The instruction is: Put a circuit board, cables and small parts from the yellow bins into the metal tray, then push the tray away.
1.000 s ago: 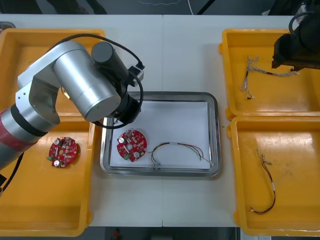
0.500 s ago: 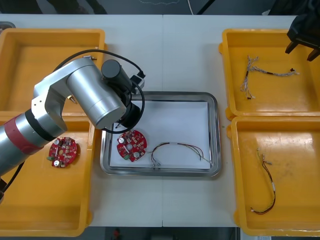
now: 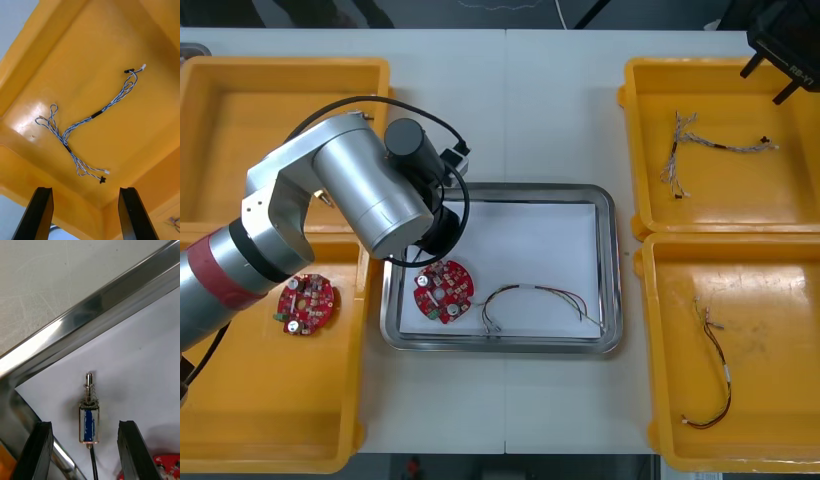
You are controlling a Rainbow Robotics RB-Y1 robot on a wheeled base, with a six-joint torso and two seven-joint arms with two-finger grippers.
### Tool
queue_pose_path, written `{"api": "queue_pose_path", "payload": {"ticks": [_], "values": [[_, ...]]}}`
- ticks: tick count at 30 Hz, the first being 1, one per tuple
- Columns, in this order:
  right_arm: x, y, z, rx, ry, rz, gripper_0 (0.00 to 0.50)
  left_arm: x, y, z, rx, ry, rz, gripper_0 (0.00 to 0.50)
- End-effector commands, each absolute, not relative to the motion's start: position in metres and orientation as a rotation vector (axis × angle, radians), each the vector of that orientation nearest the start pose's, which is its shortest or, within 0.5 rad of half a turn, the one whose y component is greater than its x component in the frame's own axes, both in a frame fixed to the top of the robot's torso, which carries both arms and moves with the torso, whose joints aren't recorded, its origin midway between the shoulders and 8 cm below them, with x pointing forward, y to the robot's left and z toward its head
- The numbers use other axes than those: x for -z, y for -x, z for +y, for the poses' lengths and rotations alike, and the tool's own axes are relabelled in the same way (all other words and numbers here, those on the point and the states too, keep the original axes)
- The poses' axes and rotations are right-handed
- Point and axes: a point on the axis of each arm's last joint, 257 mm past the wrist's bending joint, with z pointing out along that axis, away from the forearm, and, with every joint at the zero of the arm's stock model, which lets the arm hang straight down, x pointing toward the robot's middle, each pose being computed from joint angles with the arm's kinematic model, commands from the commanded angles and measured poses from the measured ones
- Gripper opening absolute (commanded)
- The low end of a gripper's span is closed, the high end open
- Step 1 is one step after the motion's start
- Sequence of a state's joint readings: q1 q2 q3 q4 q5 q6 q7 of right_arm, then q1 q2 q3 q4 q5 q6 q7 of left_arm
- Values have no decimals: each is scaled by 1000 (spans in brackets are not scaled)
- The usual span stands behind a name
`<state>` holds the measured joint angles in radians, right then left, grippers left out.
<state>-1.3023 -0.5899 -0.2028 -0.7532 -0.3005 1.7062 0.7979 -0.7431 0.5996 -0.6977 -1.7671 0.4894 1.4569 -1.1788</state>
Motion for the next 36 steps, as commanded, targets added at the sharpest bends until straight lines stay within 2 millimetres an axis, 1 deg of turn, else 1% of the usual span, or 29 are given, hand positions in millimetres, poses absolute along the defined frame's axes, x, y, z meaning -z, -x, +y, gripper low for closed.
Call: {"api": "queue_pose_path", "payload": {"ticks": [1, 5, 7, 9, 10, 13, 16, 19, 20, 22, 23, 25, 29, 31, 34, 35, 36], "values": [[13, -625, -328, -324, -1247, 2339, 500, 193, -501, 110, -39, -498, 2454, 500], [26, -634, -329, -275, -1318, 2292, 500, 164, -492, 120, -15, -442, 2471, 500], [32, -638, -328, -280, -1354, 2271, 500, 150, -490, 126, 2, -407, 2468, 500], [38, -645, -326, -309, -1399, 2237, 500, 133, -490, 137, 23, -352, 2470, 500], [40, -647, -326, -320, -1411, 2229, 500, 129, -490, 141, 25, -336, 2473, 500], [46, -654, -326, -367, -1460, 2186, 500, 109, -491, 167, 27, -245, 2478, 500], [53, -657, -328, -370, -1472, 2171, 500, 96, -494, 186, 19, -178, 2475, 500], [65, -662, -329, -390, -1516, 2128, 500, 80, -497, 220, 2, -67, 2472, 500], [66, -663, -330, -398, -1530, 2115, 500, 79, -497, 225, -1, -47, 2473, 500], [75, -667, -329, -423, -1569, 2079, 500, 74, -501, 245, -5, 23, 2478, 500], [77, -668, -328, -426, -1578, 2072, 500, 74, -502, 250, -2, 41, 2480, 500], [85, -668, -327, -436, -1613, 2053, 500, 74, -508, 267, 6, 116, 2488, 500], [100, -667, -328, -447, -1678, 2020, 500, 79, -519, 285, 17, 203, 2489, 500], [109, -665, -330, -445, -1695, 2013, 500, 85, -526, 297, 12, 262, 2492, 500], [121, -664, -331, -448, -1710, 2009, 500, 94, -535, 307, 18, 321, 2493, 500], [122, -665, -331, -454, -1714, 2003, 500, 96, -536, 308, 23, 333, 2495, 500], [128, -665, -332, -453, -1722, 1997, 500, 100, -539, 312, 27, 356, 2497, 500]]}}
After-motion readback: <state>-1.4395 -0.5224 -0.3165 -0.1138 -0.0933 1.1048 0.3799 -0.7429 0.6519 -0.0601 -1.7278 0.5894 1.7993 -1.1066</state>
